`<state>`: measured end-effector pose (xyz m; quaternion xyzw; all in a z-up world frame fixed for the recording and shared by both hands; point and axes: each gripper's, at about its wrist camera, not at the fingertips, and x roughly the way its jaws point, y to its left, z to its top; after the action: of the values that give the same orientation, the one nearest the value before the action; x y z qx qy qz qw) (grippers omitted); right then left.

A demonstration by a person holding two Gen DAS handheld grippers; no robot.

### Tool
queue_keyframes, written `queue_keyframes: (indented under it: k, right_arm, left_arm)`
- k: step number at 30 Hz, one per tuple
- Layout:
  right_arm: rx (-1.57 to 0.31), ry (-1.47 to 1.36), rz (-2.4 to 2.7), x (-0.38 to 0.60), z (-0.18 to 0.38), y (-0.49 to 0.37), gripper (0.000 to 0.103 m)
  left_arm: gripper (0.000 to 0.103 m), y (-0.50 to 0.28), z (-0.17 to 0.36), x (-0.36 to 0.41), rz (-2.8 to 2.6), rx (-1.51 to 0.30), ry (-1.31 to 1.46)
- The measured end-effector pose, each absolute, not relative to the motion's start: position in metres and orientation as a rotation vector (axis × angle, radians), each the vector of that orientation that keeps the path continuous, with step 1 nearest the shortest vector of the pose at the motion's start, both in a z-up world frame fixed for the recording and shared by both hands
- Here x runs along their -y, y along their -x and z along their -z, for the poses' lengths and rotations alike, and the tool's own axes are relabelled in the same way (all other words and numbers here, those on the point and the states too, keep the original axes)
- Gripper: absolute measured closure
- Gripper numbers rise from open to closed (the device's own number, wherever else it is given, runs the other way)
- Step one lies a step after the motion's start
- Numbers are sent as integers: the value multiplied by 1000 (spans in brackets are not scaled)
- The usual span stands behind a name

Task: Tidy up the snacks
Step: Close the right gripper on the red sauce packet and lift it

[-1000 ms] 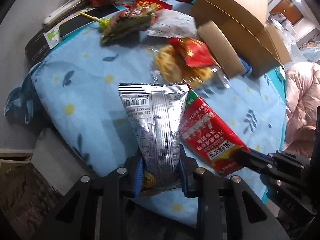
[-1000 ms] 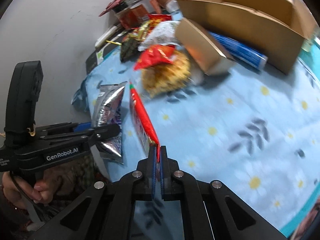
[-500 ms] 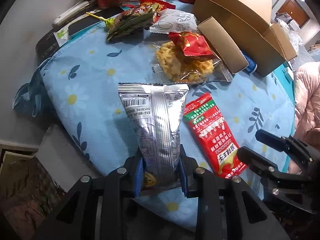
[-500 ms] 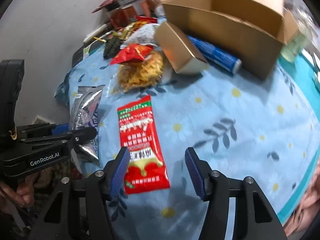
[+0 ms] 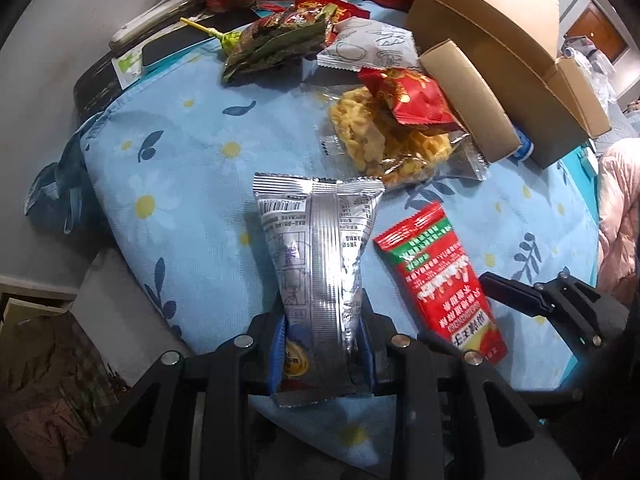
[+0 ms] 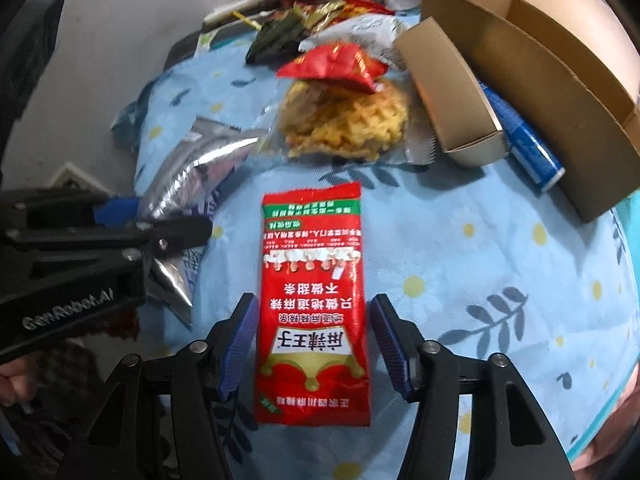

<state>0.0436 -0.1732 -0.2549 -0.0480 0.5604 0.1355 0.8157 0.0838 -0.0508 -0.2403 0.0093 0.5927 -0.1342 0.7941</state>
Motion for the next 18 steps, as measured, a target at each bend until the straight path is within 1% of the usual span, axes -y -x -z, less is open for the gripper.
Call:
queue_keyframes:
  k: [4, 6, 8, 11, 18]
  right_arm:
    - [-1185, 149, -267, 167, 258, -42, 39]
    - [-1180, 186, -249, 166, 258, -41, 47]
    - [-1181, 182, -247, 169, 256, -41, 56]
    - [-1189, 143, -254, 177, 253, -43, 59]
    - [-1195, 100, -292, 182, 244, -34, 59]
  left_arm:
    - [73, -90, 246, 47, 277, -1293, -2]
    - [73, -92, 248, 45, 277, -1293, 3]
    - [73, -93, 250, 44, 282, -1286, -12]
    - [73, -92, 250, 44, 282, -1287, -18]
    - [74, -82, 243, 49, 286, -1323, 9]
